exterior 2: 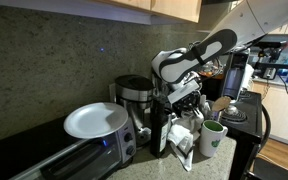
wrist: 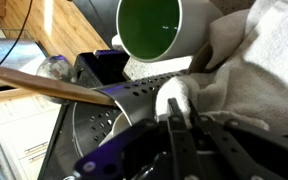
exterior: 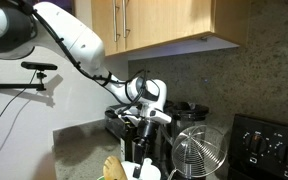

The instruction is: Use the white towel to wipe the white bowl

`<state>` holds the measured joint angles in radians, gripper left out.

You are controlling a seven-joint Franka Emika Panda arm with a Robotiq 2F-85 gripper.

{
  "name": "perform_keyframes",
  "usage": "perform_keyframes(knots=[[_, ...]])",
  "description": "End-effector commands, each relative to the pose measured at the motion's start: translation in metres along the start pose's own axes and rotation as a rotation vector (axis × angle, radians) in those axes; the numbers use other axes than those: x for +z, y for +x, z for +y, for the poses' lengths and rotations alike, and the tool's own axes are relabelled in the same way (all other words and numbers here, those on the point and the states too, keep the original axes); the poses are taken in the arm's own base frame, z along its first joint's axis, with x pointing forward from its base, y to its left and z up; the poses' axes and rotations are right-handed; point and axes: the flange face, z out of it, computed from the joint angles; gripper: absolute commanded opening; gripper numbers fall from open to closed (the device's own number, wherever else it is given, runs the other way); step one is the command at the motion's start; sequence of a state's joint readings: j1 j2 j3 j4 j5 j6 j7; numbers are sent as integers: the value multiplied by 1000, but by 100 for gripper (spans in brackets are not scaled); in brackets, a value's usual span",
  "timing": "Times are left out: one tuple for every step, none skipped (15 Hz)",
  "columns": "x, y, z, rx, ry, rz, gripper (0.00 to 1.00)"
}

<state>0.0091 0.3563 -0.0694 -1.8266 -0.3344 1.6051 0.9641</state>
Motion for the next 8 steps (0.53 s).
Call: perform_keyframes(knots=[[5, -1, -11, -27, 61, -25, 3], [7, -1, -15, -30, 76, -25, 3], [10, 0, -19, -29, 97, -24, 3], [13, 0, -23, -29, 121, -16, 3], [16, 1, -28, -29, 144, -6, 3], [20, 2, -33, -29, 171, 8, 3], [23, 3, -38, -31, 192, 19, 3], [26, 4, -42, -30, 214, 32, 3]])
